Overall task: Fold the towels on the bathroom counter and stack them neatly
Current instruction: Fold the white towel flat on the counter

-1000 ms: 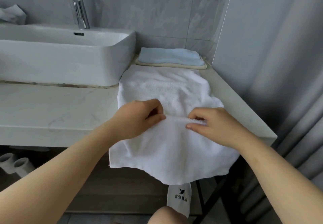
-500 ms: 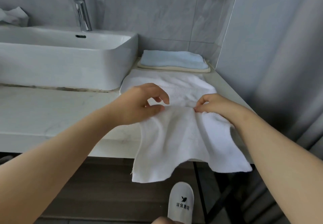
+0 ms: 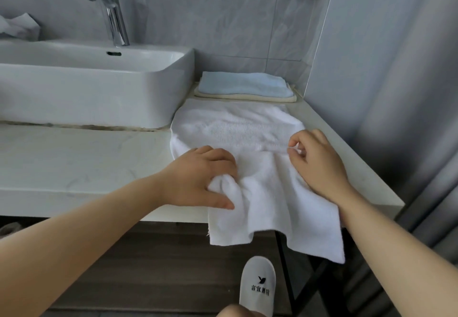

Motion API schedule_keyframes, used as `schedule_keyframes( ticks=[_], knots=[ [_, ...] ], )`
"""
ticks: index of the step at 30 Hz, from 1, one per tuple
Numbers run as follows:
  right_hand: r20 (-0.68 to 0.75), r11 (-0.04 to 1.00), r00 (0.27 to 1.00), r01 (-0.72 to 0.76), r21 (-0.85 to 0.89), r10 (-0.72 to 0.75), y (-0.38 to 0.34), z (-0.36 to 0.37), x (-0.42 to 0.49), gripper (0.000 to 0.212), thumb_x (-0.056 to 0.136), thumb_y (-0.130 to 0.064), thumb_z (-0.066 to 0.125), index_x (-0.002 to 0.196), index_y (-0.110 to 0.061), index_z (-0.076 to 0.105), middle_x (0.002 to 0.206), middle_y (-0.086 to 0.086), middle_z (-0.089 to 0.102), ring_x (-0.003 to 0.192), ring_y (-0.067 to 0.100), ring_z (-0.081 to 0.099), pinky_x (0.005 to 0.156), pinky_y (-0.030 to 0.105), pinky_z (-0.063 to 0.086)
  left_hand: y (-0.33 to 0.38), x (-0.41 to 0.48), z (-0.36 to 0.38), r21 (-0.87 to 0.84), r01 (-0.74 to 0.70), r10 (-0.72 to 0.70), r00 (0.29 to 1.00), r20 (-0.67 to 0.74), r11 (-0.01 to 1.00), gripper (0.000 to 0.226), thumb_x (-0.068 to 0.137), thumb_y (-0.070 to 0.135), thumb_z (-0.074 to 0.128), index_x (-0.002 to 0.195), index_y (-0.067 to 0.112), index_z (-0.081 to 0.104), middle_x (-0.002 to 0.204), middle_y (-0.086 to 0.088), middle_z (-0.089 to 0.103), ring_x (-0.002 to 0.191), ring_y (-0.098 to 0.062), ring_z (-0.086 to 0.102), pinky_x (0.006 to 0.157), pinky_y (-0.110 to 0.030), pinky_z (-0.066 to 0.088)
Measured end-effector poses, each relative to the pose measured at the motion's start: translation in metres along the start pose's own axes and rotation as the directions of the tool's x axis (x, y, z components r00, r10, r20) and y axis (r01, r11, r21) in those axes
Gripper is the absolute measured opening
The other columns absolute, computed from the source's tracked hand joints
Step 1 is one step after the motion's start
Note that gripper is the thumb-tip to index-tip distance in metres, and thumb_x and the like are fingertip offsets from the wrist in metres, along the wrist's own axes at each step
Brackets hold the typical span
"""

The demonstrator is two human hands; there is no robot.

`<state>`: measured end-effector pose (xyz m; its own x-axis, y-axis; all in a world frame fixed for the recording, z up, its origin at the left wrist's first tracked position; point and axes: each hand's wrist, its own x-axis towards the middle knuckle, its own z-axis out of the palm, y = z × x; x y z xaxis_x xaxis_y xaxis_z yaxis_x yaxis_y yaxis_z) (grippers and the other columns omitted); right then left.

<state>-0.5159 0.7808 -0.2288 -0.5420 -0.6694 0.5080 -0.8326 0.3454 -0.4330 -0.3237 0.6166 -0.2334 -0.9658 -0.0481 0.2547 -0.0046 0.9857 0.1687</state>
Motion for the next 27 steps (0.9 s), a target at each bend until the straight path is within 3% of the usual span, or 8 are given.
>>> schedule_keyframes(
  ticks=[7,12,14,16,18,20,23,27],
  knots=[
    [0.034,0.968,0.968,0.249,0.015,-0.249,0.022,-0.015,-0.036,0.036,0.086,-0.023,0.032,0.115,-0.035,0.048,0.104,-0.006,0.066,0.093,0.008,0.054,0.073,0.028,0.046,0.003,0.004,0.000,-0.346,0.217,-0.266,0.959,-0.100,0.913,0.048,0.065,0.064,0.050,0.091,0.025,0.061,0.092,0.012,0.064,0.088,-0.007,0.059,0.081,-0.024,0.048],
    [0.146,0.924,0.914,0.381,0.004,-0.378,0.028,-0.023,-0.047,0.040,0.085,-0.032,0.038,0.123,-0.033,0.047,0.112,-0.010,0.065,0.095,0.008,0.055,0.078,0.022,0.042,0.000,0.024,-0.002,-0.488,0.499,-0.640,0.748,-0.174,0.716,0.010,0.085,0.020,0.055,0.089,0.010,0.055,0.075,-0.002,0.059,0.071,-0.015,0.052,0.074,-0.023,0.040],
    [0.230,0.898,0.874,0.441,-0.008,-0.427,0.025,-0.025,-0.048,0.049,0.081,-0.048,0.044,0.129,-0.038,0.041,0.121,-0.021,0.053,0.108,0.004,0.045,0.085,0.020,0.035,-0.006,0.032,-0.005,-0.488,0.573,-0.716,0.677,-0.169,0.658,0.019,0.083,0.010,0.056,0.100,0.000,0.057,0.080,-0.007,0.057,0.077,-0.024,0.051,0.076,-0.036,0.044],
    [0.353,0.920,0.872,0.386,-0.071,-0.339,0.020,-0.026,-0.046,0.068,0.068,-0.067,0.041,0.133,-0.053,0.028,0.126,-0.034,0.033,0.121,0.000,0.028,0.090,0.018,0.027,-0.010,0.039,-0.009,-0.422,0.643,-0.745,0.653,-0.134,0.639,0.032,0.085,0.012,0.056,0.113,-0.003,0.053,0.081,-0.003,0.052,0.084,-0.024,0.048,0.069,-0.033,0.045],
    [0.343,0.893,0.882,0.405,-0.197,-0.325,0.017,-0.020,-0.046,0.074,0.064,-0.070,0.042,0.134,-0.050,0.030,0.125,-0.030,0.043,0.117,0.004,0.031,0.089,0.021,0.031,-0.009,0.044,-0.014,-0.409,0.703,-0.787,0.613,-0.068,0.582,0.039,0.087,0.018,0.057,0.122,0.003,0.049,0.092,-0.005,0.055,0.085,-0.023,0.047,0.057,-0.027,0.039],
    [0.248,0.859,0.892,0.438,-0.264,-0.378,0.019,-0.012,-0.046,0.054,0.066,-0.059,0.046,0.117,-0.041,0.046,0.102,-0.014,0.061,0.094,0.009,0.042,0.073,0.025,0.042,-0.005,0.043,-0.018,-0.297,0.734,-0.776,0.630,-0.041,0.611,0.037,0.089,0.024,0.055,0.122,0.010,0.050,0.101,-0.006,0.054,0.088,-0.025,0.050,0.062,-0.028,0.038],
    [0.136,0.900,0.911,0.409,-0.155,-0.390,0.014,-0.007,-0.041,0.031,0.065,-0.040,0.043,0.090,-0.029,0.057,0.080,-0.004,0.060,0.076,0.011,0.046,0.055,0.021,0.036,-0.001,0.033,-0.017,-0.312,0.676,-0.716,0.697,-0.021,0.667,0.031,0.084,0.032,0.059,0.112,0.019,0.053,0.102,0.000,0.060,0.092,-0.022,0.054,0.076,-0.032,0.045],
    [0.145,0.991,0.982,0.114,0.069,-0.123,0.003,-0.012,-0.036,0.045,0.086,-0.040,0.038,0.085,-0.001,0.060,0.083,0.009,0.060,0.079,0.026,0.054,0.066,0.034,0.043,0.004,0.015,-0.025,-0.506,0.529,-0.568,0.818,0.091,0.681,0.059,0.076,0.030,0.075,0.123,0.035,0.040,0.105,0.012,0.057,0.094,-0.009,0.058,0.074,-0.022,0.047]
  ],
)
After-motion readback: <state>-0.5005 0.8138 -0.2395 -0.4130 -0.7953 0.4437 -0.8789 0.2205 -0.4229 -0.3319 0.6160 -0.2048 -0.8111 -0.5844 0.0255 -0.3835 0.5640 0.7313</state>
